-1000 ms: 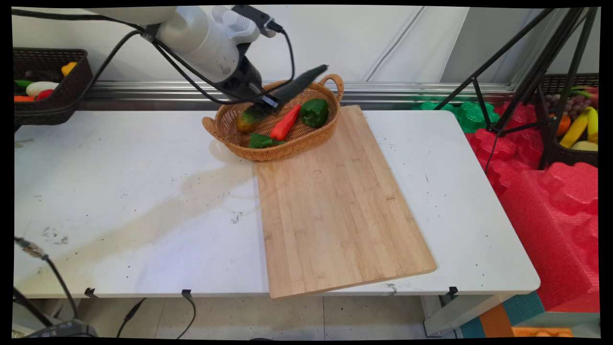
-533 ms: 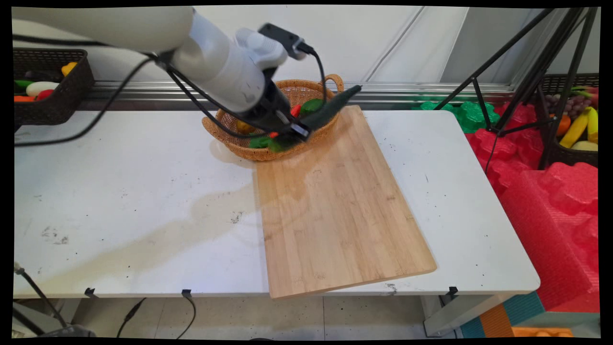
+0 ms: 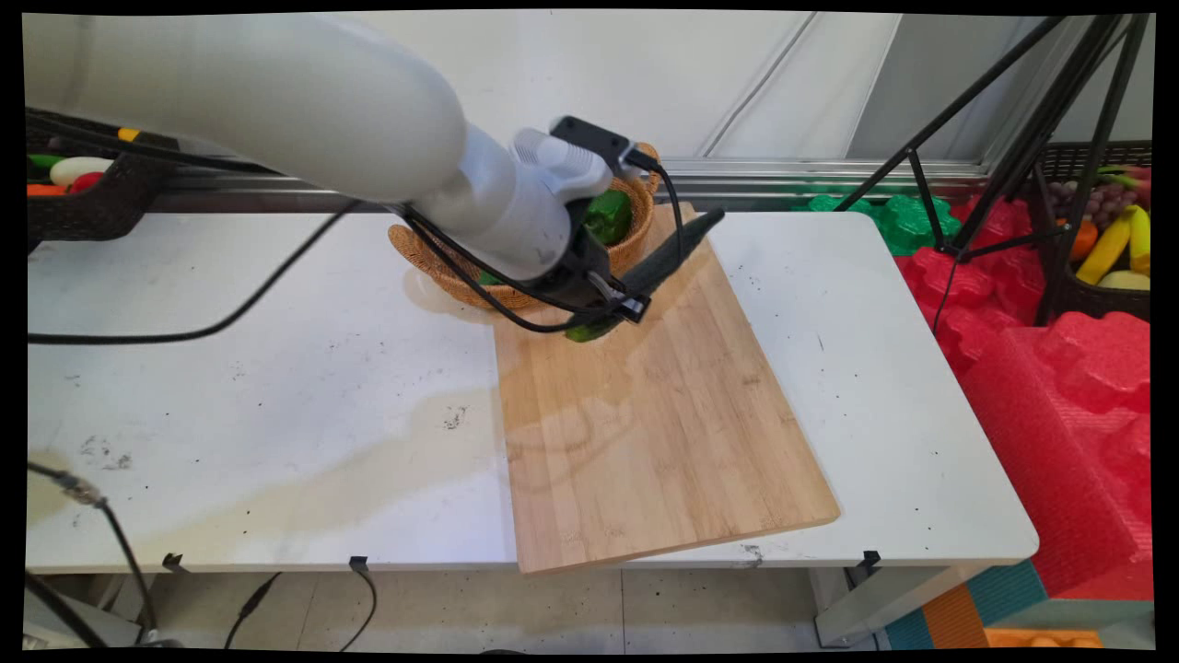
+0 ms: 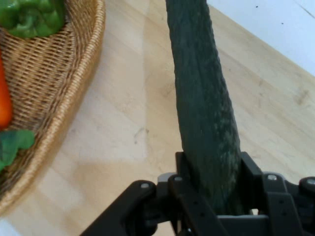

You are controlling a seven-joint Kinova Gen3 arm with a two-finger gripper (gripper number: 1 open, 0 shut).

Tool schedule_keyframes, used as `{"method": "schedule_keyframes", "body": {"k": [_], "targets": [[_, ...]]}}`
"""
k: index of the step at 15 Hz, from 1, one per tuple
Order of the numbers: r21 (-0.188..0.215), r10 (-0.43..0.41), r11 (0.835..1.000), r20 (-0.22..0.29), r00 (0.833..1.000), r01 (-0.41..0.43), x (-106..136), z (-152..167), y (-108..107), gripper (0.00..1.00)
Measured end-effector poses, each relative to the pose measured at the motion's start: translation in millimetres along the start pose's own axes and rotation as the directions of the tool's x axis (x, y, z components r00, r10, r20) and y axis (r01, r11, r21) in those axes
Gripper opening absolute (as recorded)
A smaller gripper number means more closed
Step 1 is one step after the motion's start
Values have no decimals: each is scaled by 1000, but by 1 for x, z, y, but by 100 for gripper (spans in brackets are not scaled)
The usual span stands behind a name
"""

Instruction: Place the picked object on the cutting board

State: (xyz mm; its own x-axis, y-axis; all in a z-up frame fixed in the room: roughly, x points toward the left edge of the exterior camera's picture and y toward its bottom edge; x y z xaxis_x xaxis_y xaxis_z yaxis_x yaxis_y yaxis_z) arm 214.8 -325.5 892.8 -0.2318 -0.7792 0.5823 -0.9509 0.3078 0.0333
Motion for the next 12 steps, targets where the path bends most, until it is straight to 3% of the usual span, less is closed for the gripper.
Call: {"method": "schedule_keyframes", "body": {"k": [12], "targets": [[-2,-12,1000,37,999,12,-8,92,6,0]]}}
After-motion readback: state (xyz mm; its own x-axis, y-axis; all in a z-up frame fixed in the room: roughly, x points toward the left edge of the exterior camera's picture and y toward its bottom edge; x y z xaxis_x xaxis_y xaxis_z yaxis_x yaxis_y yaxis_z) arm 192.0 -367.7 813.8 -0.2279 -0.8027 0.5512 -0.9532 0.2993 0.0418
